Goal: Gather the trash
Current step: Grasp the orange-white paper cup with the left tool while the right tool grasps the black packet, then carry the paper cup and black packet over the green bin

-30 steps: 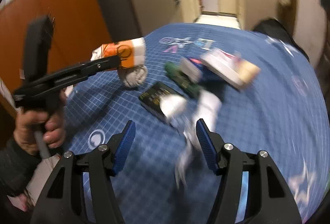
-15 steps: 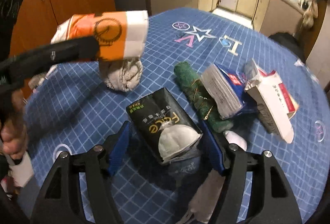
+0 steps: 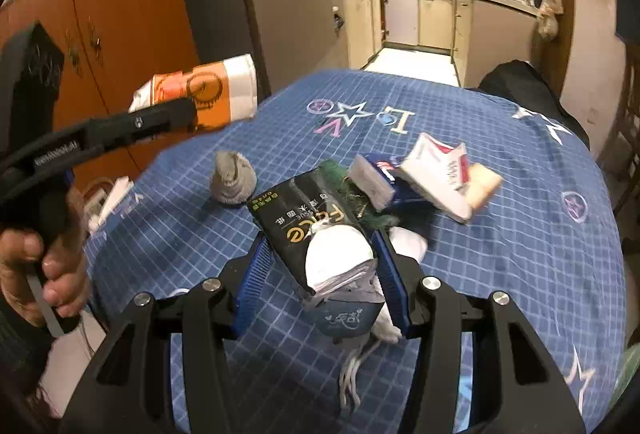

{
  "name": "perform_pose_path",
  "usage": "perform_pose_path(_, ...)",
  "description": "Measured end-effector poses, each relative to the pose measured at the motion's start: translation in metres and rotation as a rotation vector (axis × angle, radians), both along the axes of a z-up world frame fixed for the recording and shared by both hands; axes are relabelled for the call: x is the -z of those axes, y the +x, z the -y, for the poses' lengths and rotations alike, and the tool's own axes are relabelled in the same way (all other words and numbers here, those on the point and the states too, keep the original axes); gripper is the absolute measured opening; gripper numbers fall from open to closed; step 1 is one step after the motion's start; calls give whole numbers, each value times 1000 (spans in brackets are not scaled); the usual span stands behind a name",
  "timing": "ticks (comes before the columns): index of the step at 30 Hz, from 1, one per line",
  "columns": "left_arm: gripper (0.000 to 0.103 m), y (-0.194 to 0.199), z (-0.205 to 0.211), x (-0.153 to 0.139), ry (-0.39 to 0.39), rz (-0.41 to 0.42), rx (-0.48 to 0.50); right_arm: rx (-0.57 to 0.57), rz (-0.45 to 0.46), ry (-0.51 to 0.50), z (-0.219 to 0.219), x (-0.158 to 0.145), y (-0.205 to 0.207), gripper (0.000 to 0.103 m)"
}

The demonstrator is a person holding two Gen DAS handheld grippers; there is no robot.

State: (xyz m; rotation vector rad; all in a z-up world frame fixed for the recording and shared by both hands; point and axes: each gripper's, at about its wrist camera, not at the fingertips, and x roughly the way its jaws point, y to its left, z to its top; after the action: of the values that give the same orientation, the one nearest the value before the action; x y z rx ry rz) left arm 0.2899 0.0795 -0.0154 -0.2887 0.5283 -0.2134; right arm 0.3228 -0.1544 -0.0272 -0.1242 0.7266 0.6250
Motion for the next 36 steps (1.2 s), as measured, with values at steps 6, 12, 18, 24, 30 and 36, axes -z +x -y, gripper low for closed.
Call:
perform_pose_path(6, 43, -15, 19, -20, 36, 48, 16, 126, 47, 51, 34, -28, -19, 50)
perform_pose_path(12, 43, -37, 65, -37, 99, 106, 35, 220, 101, 79, 66, -49, -40, 50)
perform_pose_path(18, 43, -56, 113, -49, 158, 125, 36, 302, 168, 55, 95, -65, -61, 50)
perform_pose_path(24, 43, -68, 154, -55, 181, 109, 33, 384, 205, 62, 123, -72, -79, 50)
perform_pose_path(30, 43, -79, 200, -63, 196, 119, 94, 450, 217, 64, 157, -75, -92, 50)
perform_pose_path(36, 43, -83, 256, -72, 193, 138, 167, 540, 231, 55, 199, -84, -105, 50)
